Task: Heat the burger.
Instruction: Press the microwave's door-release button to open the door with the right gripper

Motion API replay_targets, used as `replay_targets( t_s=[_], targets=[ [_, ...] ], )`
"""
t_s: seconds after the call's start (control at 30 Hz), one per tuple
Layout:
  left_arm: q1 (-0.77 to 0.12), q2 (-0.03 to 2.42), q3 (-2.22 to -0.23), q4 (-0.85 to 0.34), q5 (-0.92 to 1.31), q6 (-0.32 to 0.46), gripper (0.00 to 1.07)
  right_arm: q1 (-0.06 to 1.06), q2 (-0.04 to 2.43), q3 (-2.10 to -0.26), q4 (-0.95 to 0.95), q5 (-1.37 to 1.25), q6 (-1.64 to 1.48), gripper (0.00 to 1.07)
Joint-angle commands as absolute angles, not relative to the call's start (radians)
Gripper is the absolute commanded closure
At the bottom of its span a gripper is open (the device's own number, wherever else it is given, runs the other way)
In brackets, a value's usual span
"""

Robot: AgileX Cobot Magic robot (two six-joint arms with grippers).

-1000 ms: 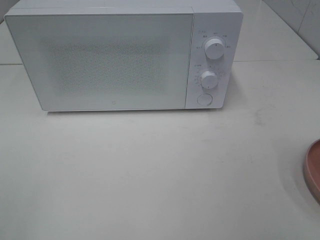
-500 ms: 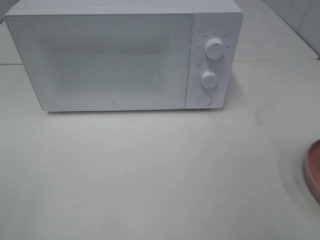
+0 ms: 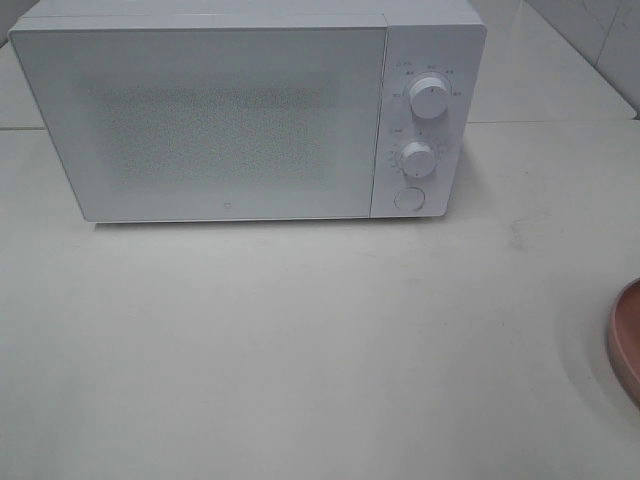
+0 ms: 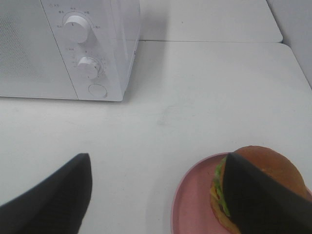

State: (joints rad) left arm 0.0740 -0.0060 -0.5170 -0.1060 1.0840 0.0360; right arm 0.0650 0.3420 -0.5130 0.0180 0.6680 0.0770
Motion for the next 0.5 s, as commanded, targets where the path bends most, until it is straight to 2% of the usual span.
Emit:
replay_targets(
  t_s=[0.03, 0.5],
  targets=[
    [0.069, -0.011, -0.516, -0.114, 1.071, 0.035, 0.07, 0.061, 0.404, -0.503, 0.02, 0.59, 0.073, 0.35],
    [0.069, -0.011, -0.516, -0.114, 1.071, 0.035, 0.07, 0.061, 0.618, -0.503, 0.02, 0.387, 0.073, 0.35]
  ],
)
